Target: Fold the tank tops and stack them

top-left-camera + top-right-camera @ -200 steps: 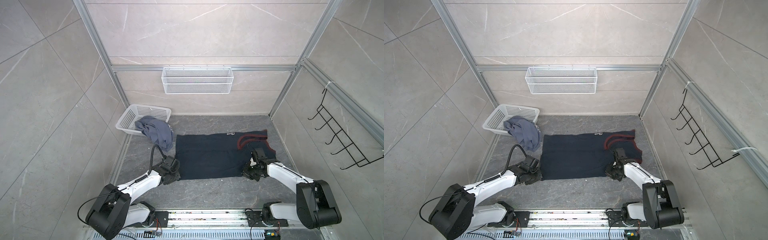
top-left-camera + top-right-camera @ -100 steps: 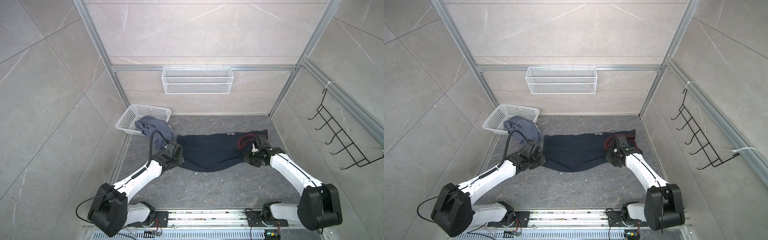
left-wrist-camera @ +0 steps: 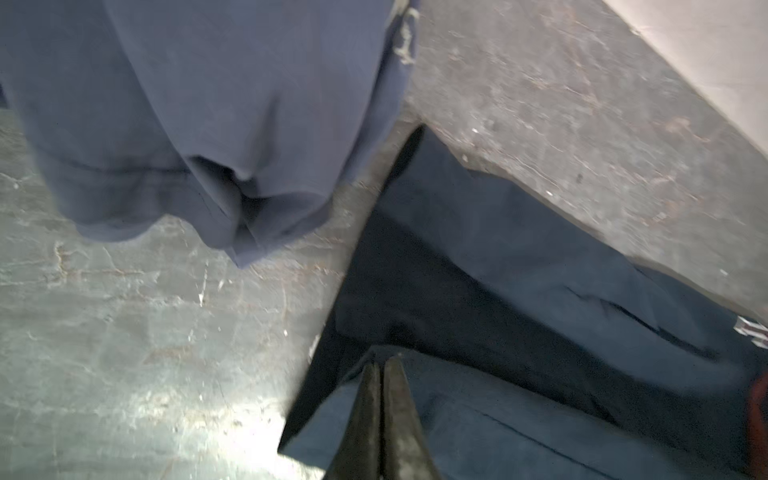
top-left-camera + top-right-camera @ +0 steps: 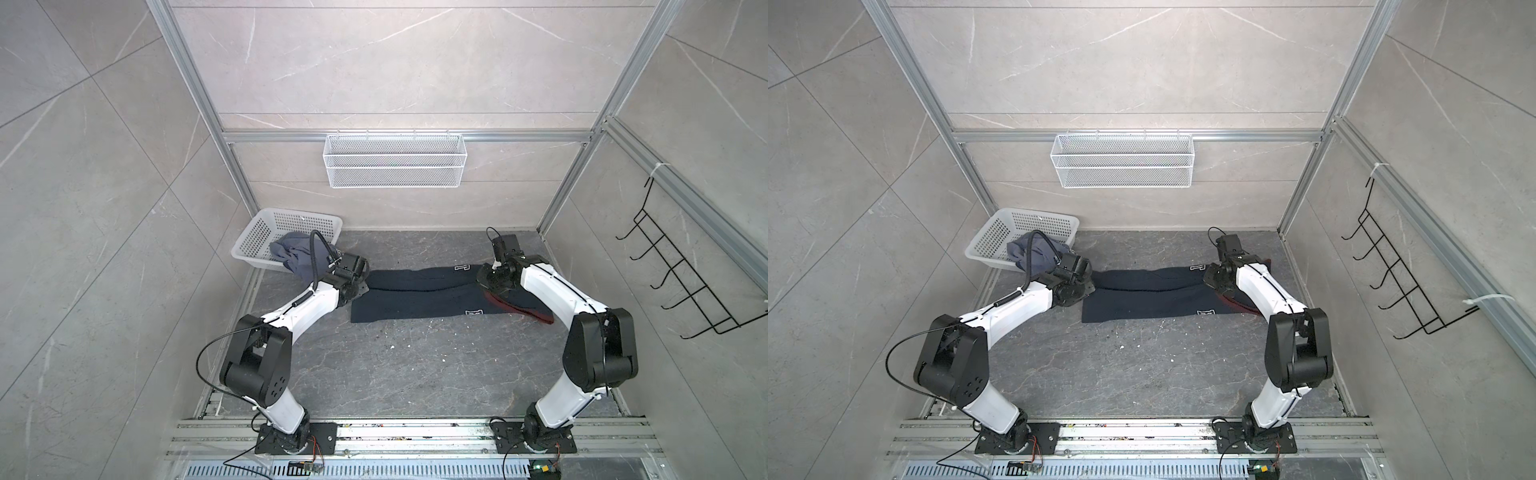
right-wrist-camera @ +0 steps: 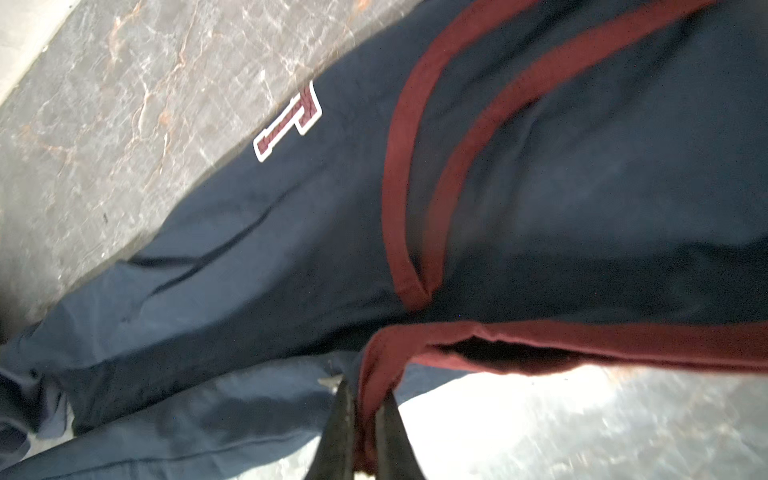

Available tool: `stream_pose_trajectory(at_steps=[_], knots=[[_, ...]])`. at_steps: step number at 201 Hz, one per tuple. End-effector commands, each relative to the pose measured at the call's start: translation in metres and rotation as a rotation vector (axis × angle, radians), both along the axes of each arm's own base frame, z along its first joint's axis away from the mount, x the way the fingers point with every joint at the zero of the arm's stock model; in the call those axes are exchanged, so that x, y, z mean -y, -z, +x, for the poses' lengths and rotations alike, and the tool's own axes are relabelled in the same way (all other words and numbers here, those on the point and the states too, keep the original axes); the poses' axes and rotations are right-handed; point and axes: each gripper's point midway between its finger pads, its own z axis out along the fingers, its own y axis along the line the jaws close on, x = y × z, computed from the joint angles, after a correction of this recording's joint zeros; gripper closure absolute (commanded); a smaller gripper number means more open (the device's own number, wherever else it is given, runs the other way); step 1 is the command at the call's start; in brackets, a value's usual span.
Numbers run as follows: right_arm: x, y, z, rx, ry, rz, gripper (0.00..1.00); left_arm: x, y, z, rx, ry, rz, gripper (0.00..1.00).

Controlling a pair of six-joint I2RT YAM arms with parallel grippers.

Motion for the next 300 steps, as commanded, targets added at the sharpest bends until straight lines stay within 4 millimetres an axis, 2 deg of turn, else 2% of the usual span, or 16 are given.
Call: stream_pose_trajectory(at_steps=[1,28,78,92,104,114,124,134,144,169,186,200,214,224,256,300], knots=[[0.007,0.007,0.011,-0.032,0.006,-0.062,1.0,-0.006,-0.004,0.026,0.049,-0.048,0.02,1.0],[0.009,0.02,0.022,-0.065,0.007,-0.089,1.0,-0.006,0.005,0.045,0.036,-0.045,0.034,1.0],[0.007,0.032,0.041,-0.074,0.006,-0.094,0.99,-0.012,0.02,0.064,-0.001,-0.051,0.086,1.0],[0.007,0.036,0.044,-0.081,0.008,-0.103,0.97,-0.01,0.024,0.069,-0.021,-0.041,0.098,0.92],[0.006,0.038,0.047,-0.082,0.002,-0.106,0.88,-0.008,0.025,0.07,-0.037,-0.031,0.102,0.86],[0.008,0.037,0.049,-0.089,0.005,-0.116,0.7,-0.007,0.024,0.07,-0.049,-0.028,0.105,0.78],[0.011,0.032,0.049,-0.088,0.005,-0.135,0.56,-0.008,0.017,0.071,-0.049,-0.016,0.118,0.64],[0.015,0.025,0.048,-0.082,0.01,-0.155,0.5,-0.007,0.003,0.072,-0.036,0.002,0.128,0.52],[0.021,0.013,0.045,-0.063,0.017,-0.18,0.43,-0.006,-0.014,0.069,-0.019,0.021,0.138,0.44],[0.035,-0.011,0.026,-0.031,0.033,-0.233,0.39,0.005,-0.058,0.053,0.059,0.086,0.175,0.33],[0.046,-0.009,0.009,-0.04,0.055,-0.191,0.37,0.023,-0.067,0.036,0.082,0.157,0.175,0.31],[0.057,-0.001,-0.004,-0.052,0.086,-0.121,0.37,0.043,-0.06,0.027,0.09,0.237,0.126,0.31],[0.072,0.006,-0.019,-0.055,0.136,-0.068,0.37,0.063,-0.043,0.021,0.074,0.305,0.069,0.31],[0.085,0.01,-0.028,-0.057,0.176,-0.049,0.37,0.07,-0.029,0.02,0.051,0.328,0.058,0.31],[0.128,0.029,-0.05,-0.104,0.311,-0.023,0.38,0.081,0.005,0.029,0.002,0.363,0.054,0.31],[0.154,0.054,-0.061,-0.153,0.427,-0.027,0.38,0.079,0.033,0.046,-0.04,0.349,0.04,0.31]])
